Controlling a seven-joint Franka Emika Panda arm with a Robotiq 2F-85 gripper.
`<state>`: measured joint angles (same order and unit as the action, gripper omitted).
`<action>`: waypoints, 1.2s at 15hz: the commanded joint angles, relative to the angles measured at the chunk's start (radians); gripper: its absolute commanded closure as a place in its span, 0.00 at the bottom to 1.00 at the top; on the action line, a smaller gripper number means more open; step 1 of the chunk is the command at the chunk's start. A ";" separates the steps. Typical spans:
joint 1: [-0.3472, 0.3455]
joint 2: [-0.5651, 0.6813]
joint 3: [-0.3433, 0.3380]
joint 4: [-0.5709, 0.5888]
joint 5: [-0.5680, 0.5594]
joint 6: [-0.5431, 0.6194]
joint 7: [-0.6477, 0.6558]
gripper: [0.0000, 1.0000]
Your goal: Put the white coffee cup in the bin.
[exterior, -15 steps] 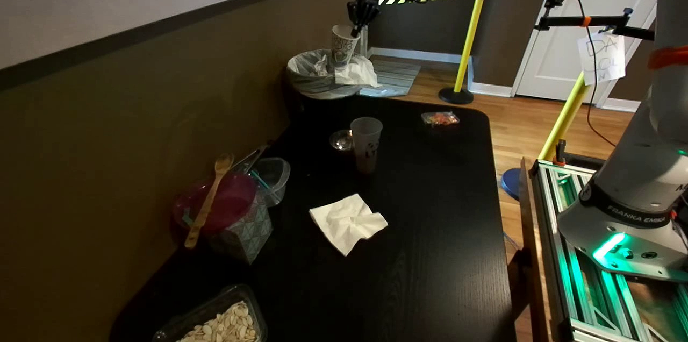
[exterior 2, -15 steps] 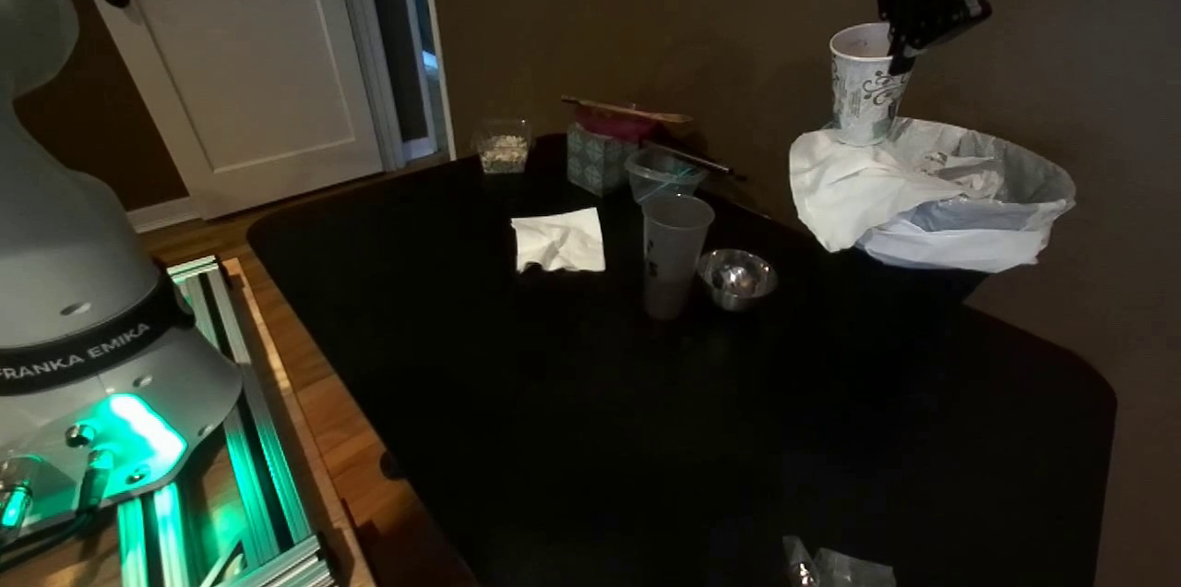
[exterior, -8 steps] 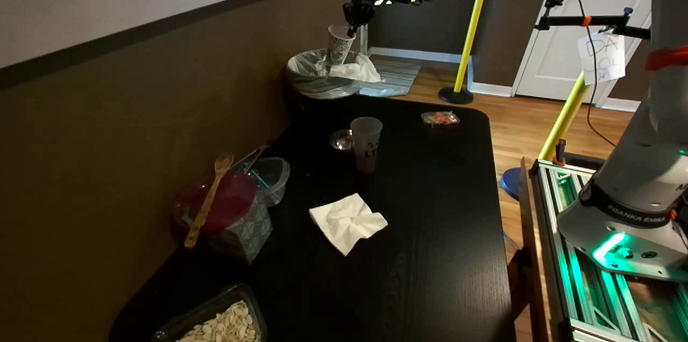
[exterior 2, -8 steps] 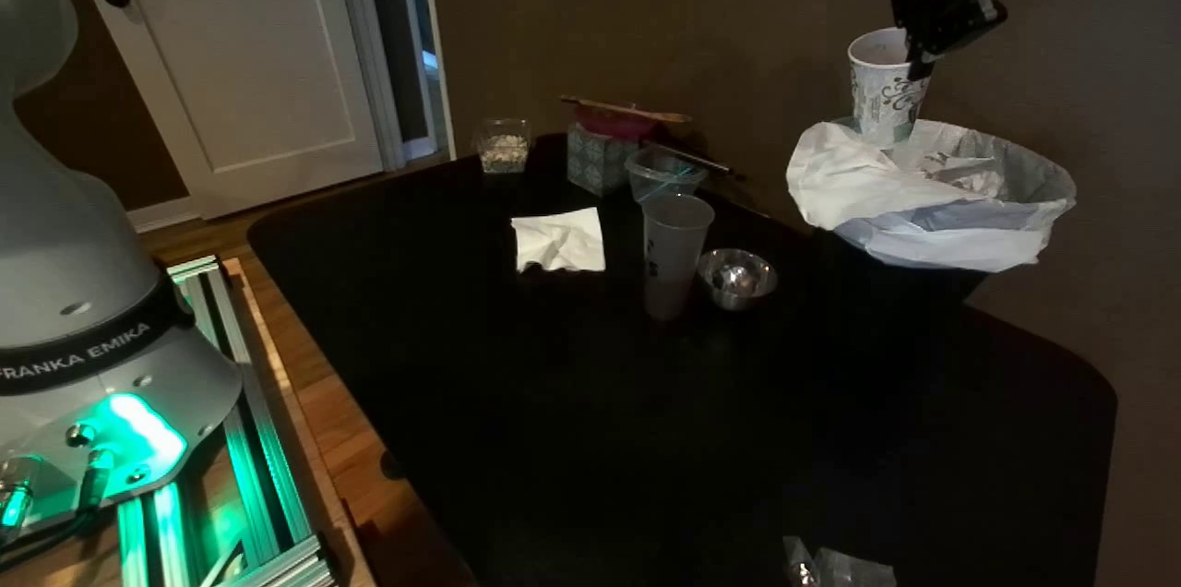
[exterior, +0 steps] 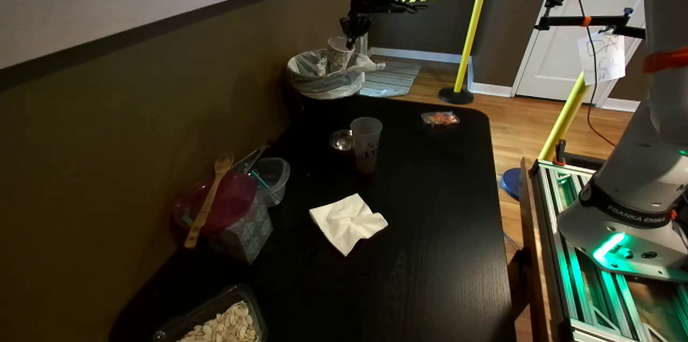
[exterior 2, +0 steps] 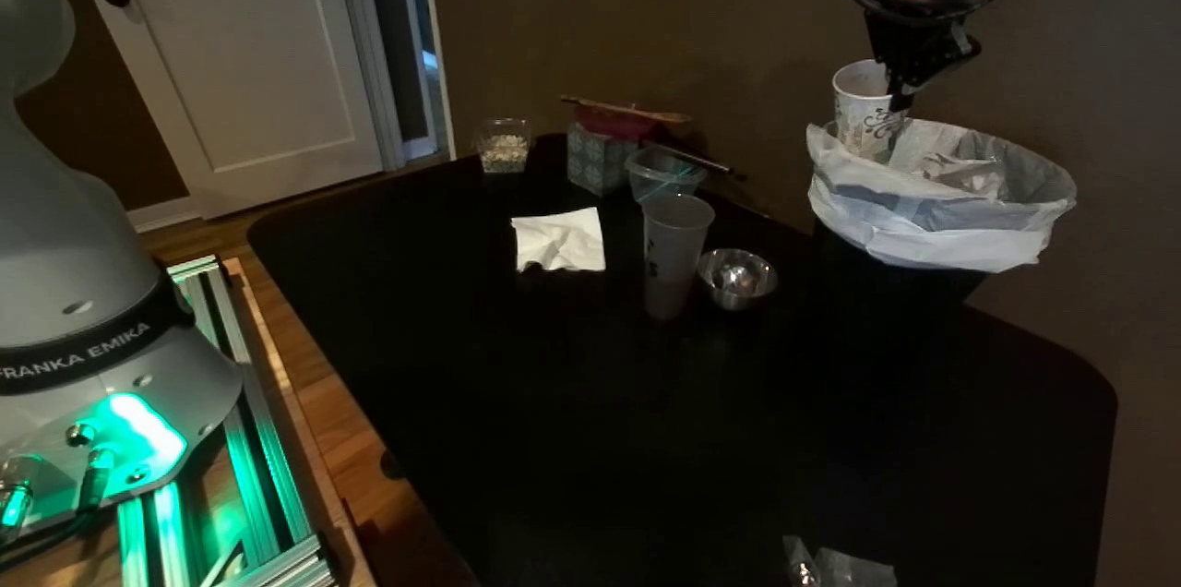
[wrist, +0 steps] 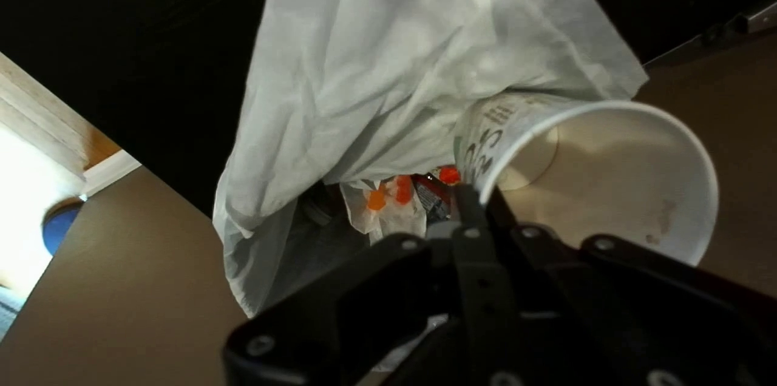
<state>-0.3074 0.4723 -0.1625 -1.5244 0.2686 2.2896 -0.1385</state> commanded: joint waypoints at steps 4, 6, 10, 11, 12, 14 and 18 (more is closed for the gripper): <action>0.029 0.109 -0.006 0.066 -0.111 0.035 0.065 0.99; 0.034 0.141 -0.010 0.089 -0.141 0.021 0.078 0.99; 0.045 0.189 -0.019 0.118 -0.211 0.022 0.094 0.99; 0.048 0.199 -0.023 0.125 -0.231 0.024 0.097 0.99; 0.050 0.208 -0.027 0.133 -0.252 0.023 0.101 0.99; 0.051 0.221 -0.032 0.148 -0.281 0.021 0.111 0.99; 0.065 0.255 -0.033 0.194 -0.306 0.018 0.156 0.99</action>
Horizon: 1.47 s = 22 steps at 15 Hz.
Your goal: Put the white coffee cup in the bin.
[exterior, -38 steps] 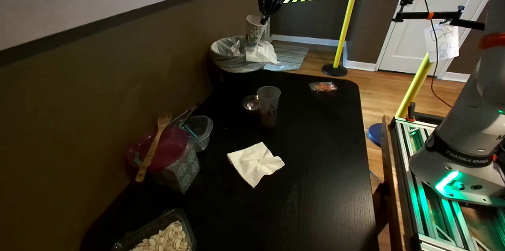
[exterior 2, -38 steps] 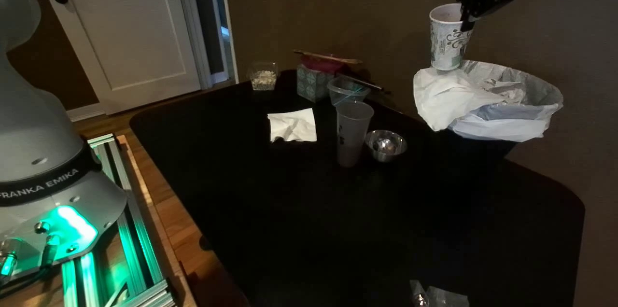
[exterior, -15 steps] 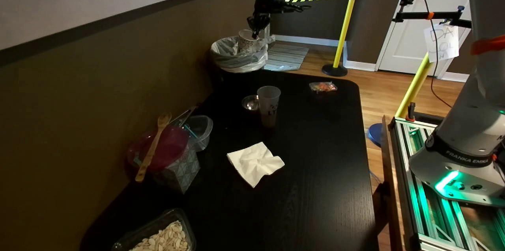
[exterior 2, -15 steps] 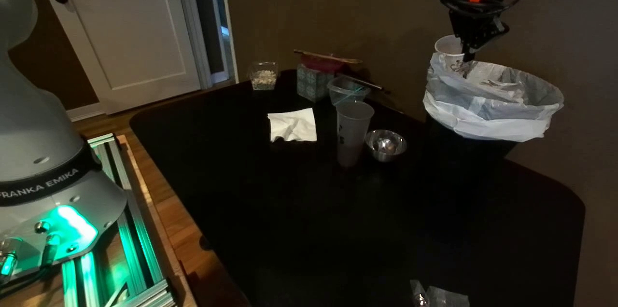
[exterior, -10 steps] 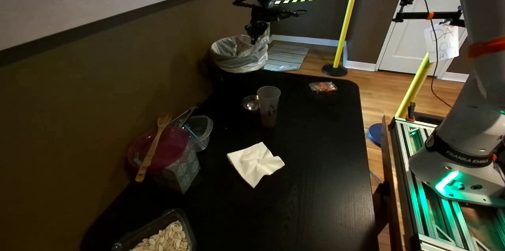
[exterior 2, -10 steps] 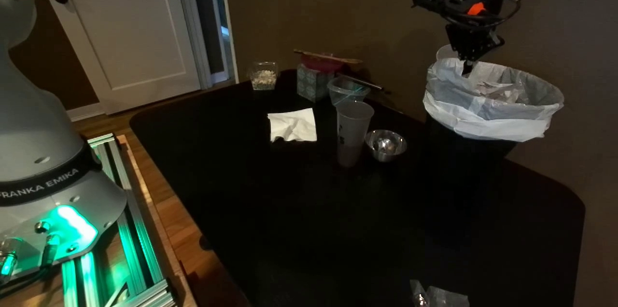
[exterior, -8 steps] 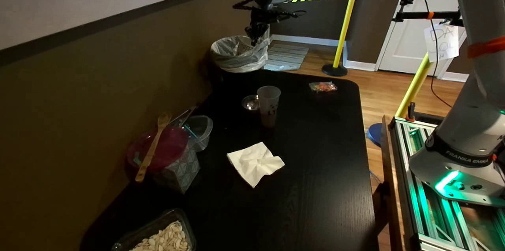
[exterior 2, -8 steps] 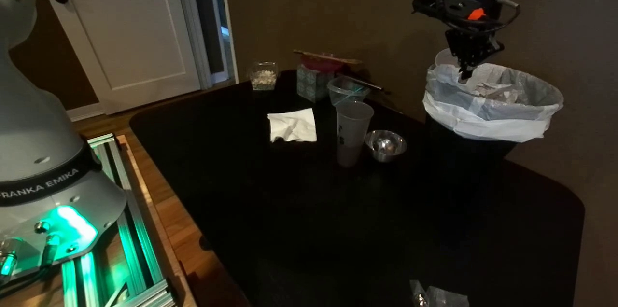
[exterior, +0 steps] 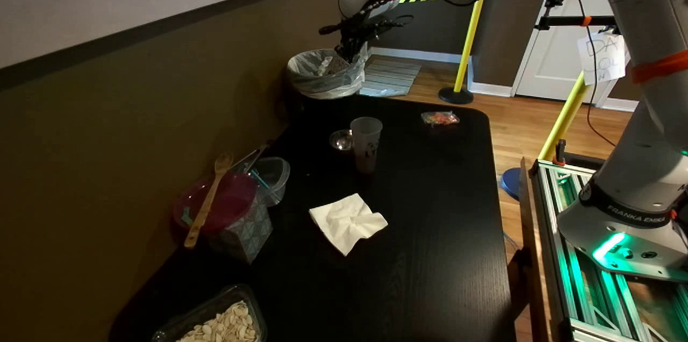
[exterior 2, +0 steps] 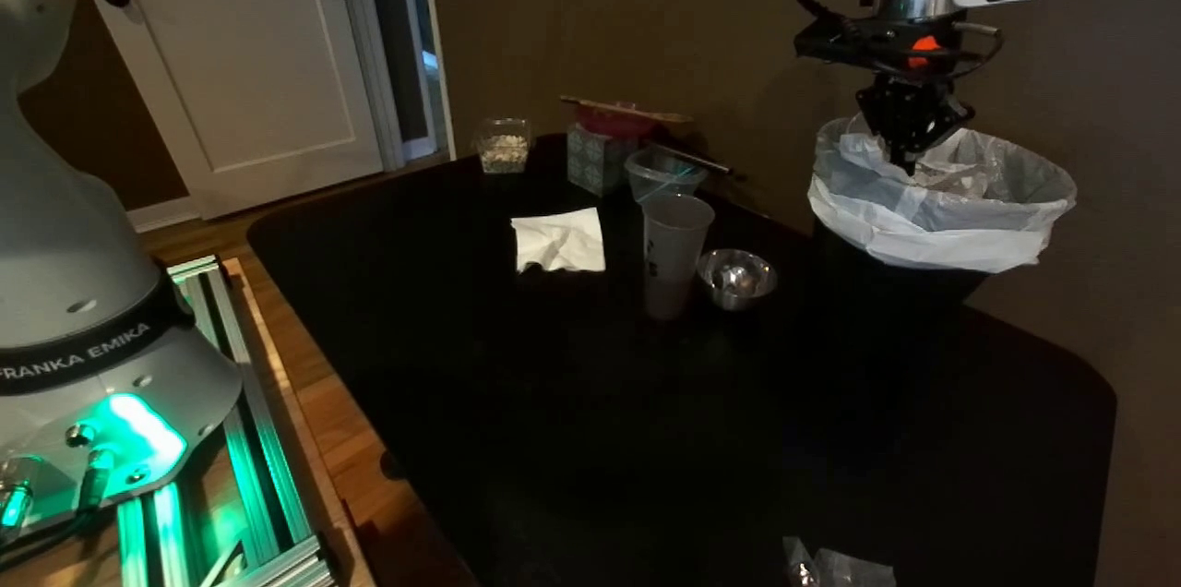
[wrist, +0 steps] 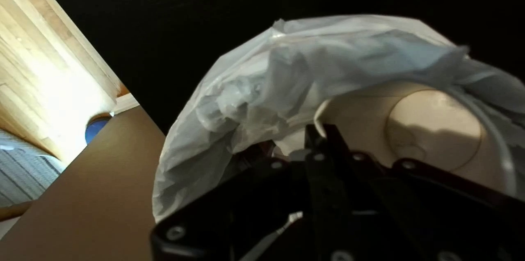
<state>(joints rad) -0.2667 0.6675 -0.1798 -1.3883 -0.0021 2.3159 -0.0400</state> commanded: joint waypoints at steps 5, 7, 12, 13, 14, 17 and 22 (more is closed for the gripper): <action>0.028 0.064 -0.007 0.122 -0.039 -0.017 0.065 0.56; 0.025 0.057 -0.011 0.145 -0.045 -0.017 0.053 0.41; 0.023 0.034 -0.044 0.176 -0.099 -0.004 0.051 0.04; 0.029 0.025 -0.058 0.172 -0.099 -0.006 0.048 0.01; 0.030 0.014 -0.063 0.170 -0.100 -0.020 0.046 0.00; 0.028 -0.029 -0.052 0.154 -0.074 -0.029 0.026 0.00; 0.023 -0.131 0.021 0.115 -0.031 -0.199 -0.112 0.00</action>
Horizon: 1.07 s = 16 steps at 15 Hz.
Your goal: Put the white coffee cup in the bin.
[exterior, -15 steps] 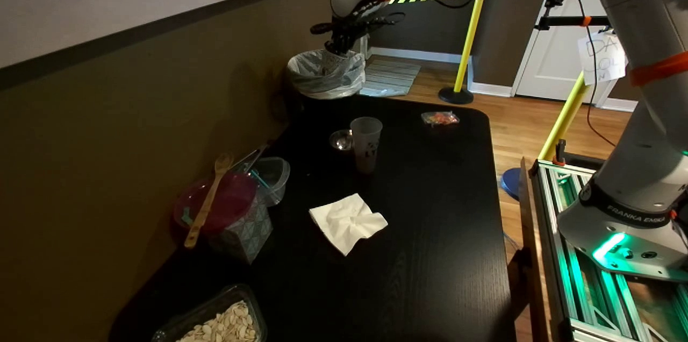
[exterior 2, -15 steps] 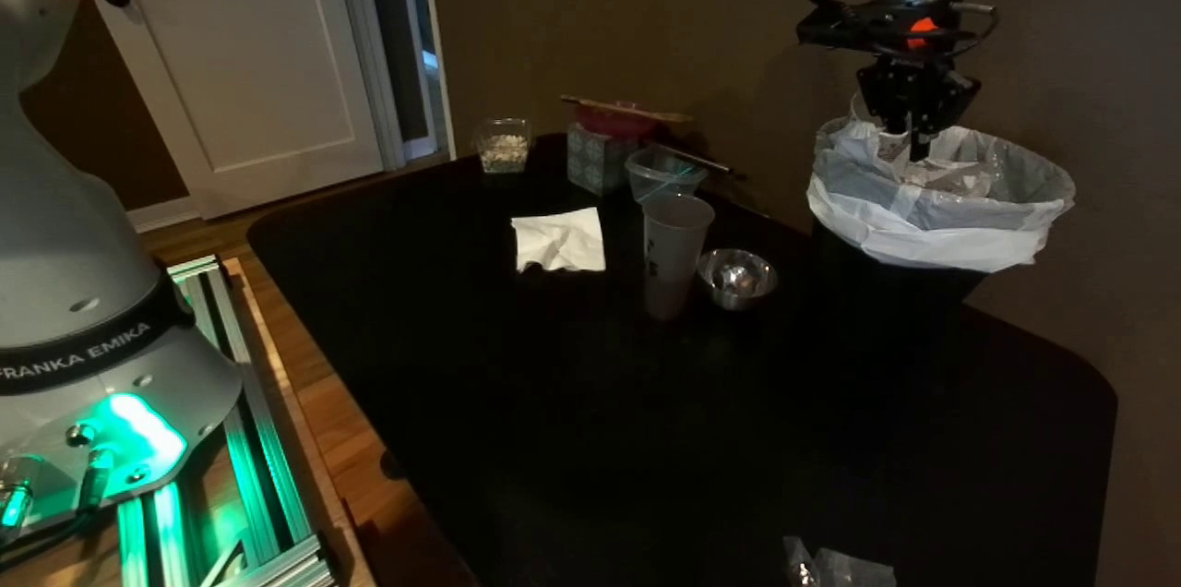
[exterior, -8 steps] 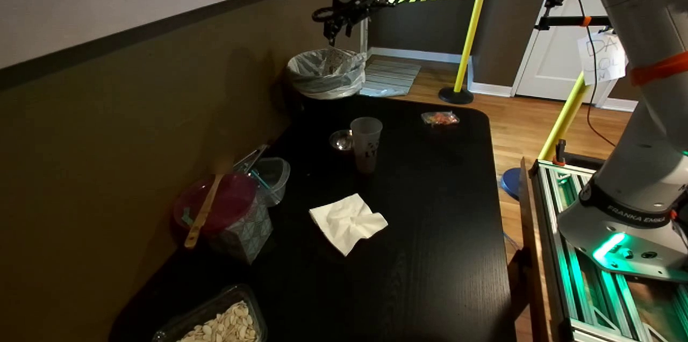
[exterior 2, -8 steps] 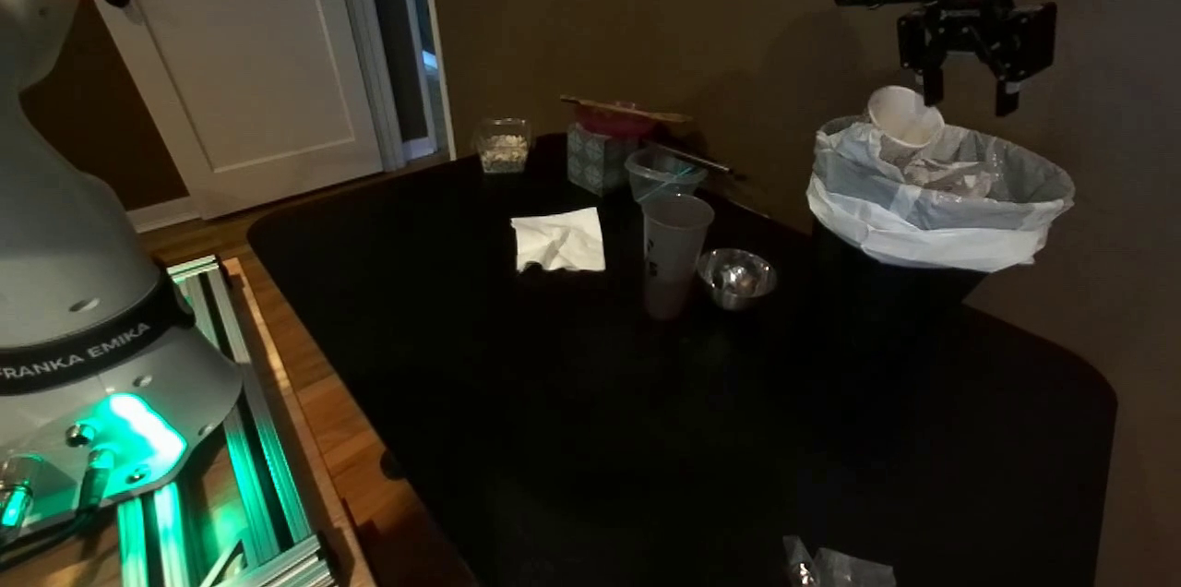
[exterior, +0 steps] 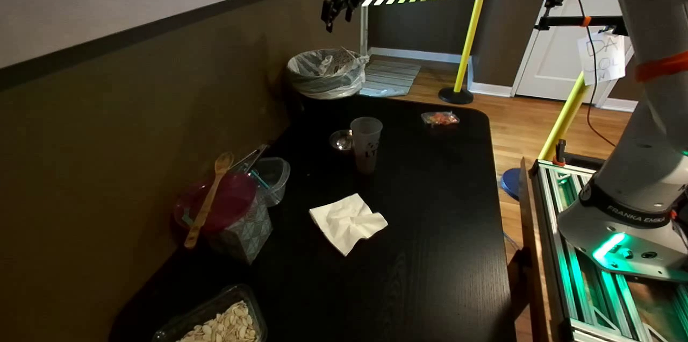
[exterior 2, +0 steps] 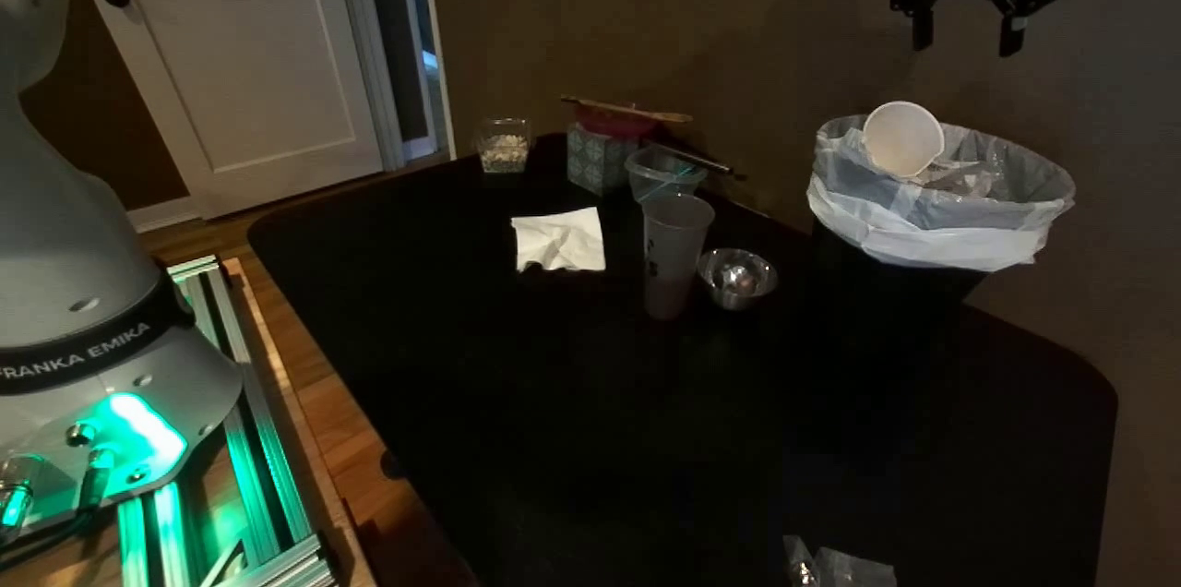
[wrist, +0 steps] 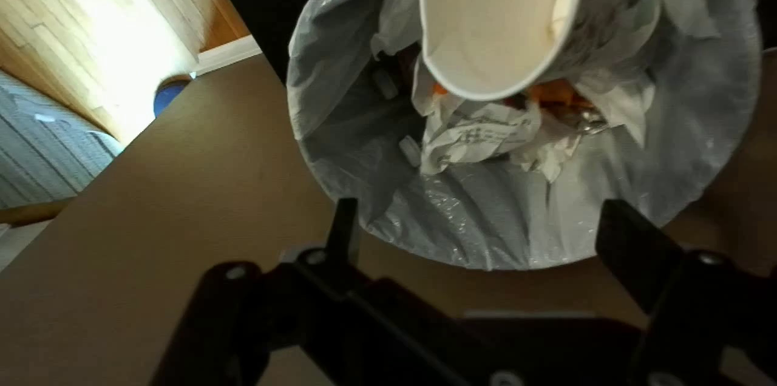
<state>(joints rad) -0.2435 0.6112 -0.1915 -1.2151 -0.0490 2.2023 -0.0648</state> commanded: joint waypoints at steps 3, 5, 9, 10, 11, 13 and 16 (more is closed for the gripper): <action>0.016 -0.092 0.033 -0.034 -0.014 -0.254 -0.096 0.00; 0.003 -0.085 0.056 -0.004 0.008 -0.374 -0.112 0.00; 0.020 -0.065 0.043 -0.006 -0.059 -0.345 -0.242 0.00; 0.022 -0.062 0.042 -0.011 -0.057 -0.323 -0.223 0.00; 0.010 -0.065 0.057 -0.017 -0.019 -0.344 -0.226 0.00; -0.016 -0.066 0.094 -0.026 0.011 -0.305 -0.390 0.00; 0.010 -0.069 0.112 -0.061 -0.029 -0.252 -0.504 0.00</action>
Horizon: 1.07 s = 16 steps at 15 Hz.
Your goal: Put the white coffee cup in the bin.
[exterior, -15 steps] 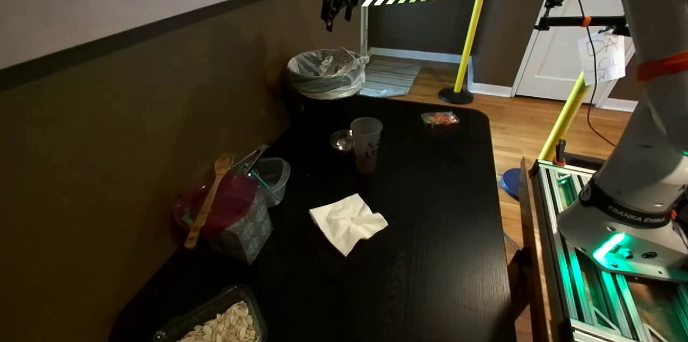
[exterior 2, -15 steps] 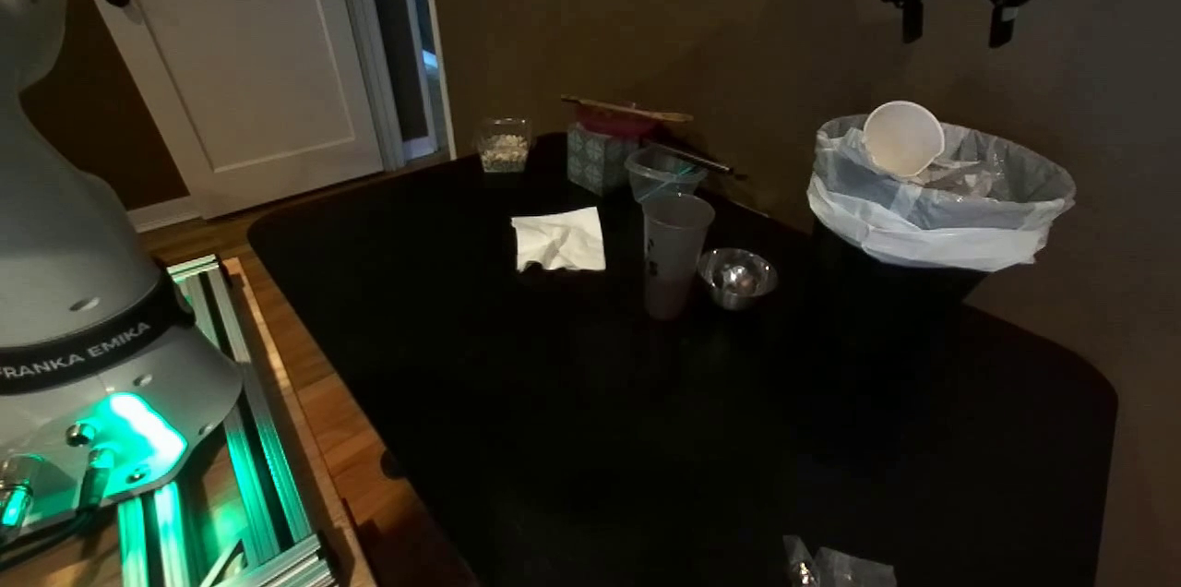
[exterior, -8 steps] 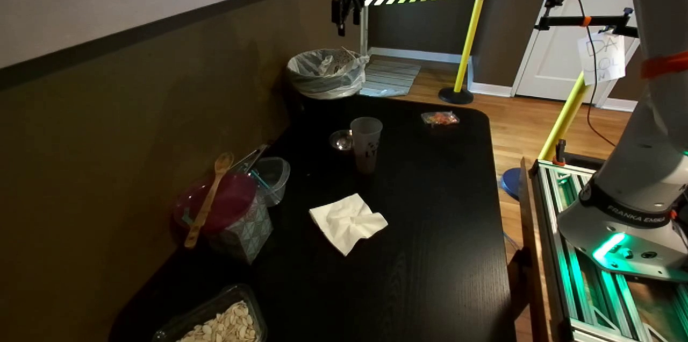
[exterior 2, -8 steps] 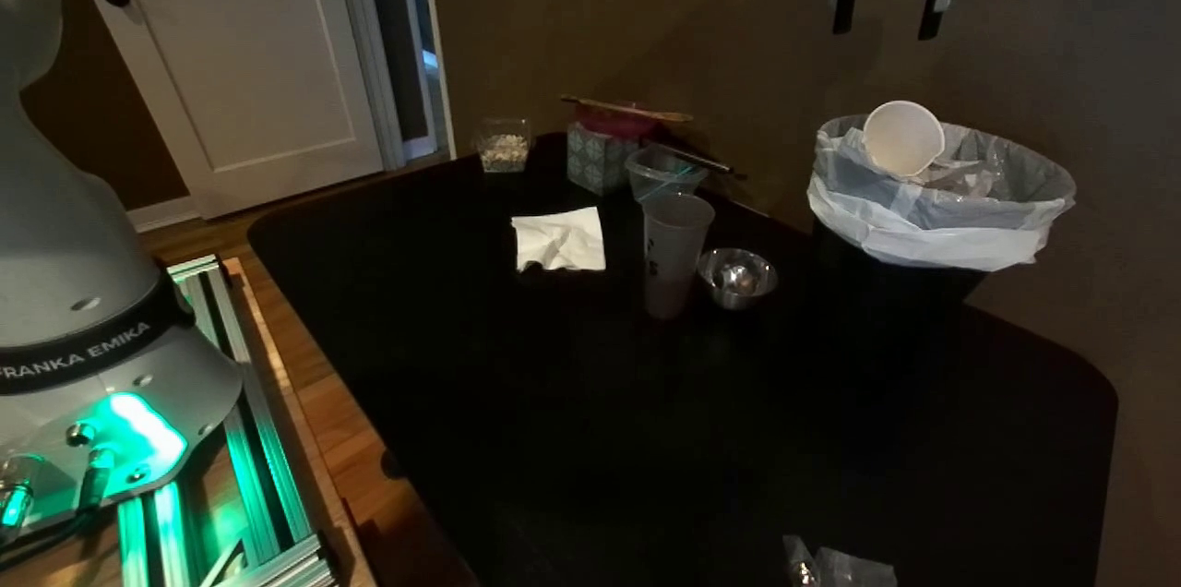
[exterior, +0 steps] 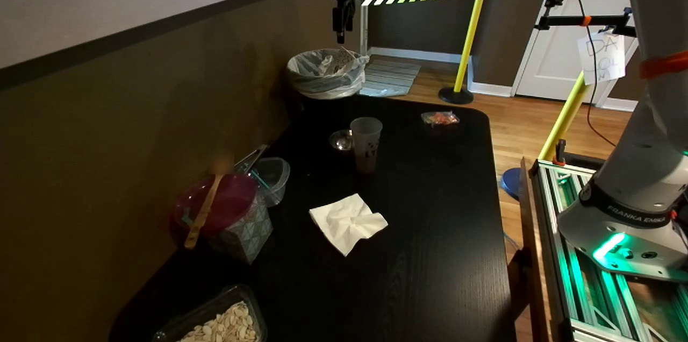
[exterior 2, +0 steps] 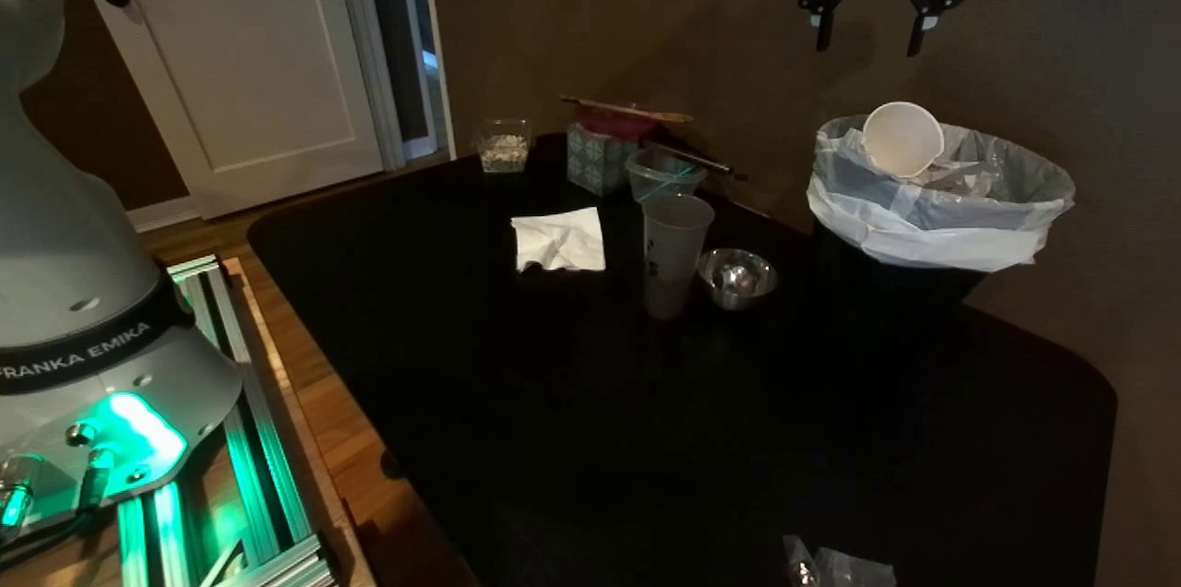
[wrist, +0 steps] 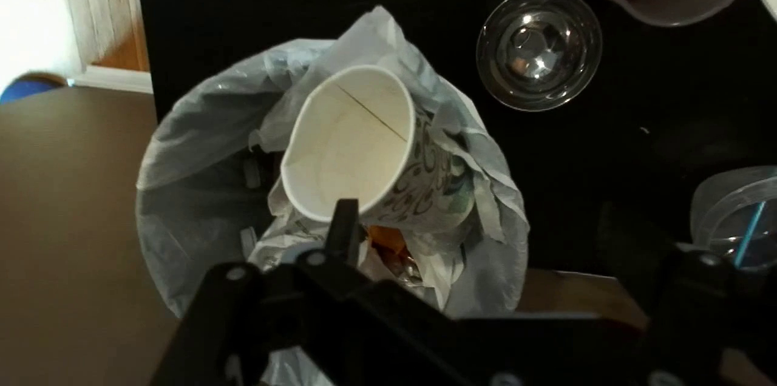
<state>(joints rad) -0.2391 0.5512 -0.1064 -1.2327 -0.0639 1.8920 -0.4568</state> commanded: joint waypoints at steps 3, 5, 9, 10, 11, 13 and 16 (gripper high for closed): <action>-0.003 0.005 0.026 -0.002 -0.009 0.016 -0.040 0.00; -0.007 0.004 0.025 0.001 -0.009 0.017 -0.040 0.00; 0.077 0.126 0.051 0.148 -0.137 -0.020 -0.138 0.00; 0.102 0.158 0.063 0.186 -0.155 -0.022 -0.149 0.00; 0.121 0.184 0.080 0.221 -0.158 -0.042 -0.172 0.00; 0.188 0.260 0.083 0.329 -0.207 -0.125 -0.185 0.00; 0.294 0.343 0.069 0.459 -0.287 -0.275 -0.174 0.00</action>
<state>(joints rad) -0.0200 0.7769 -0.0219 -0.9653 -0.2821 1.7618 -0.6091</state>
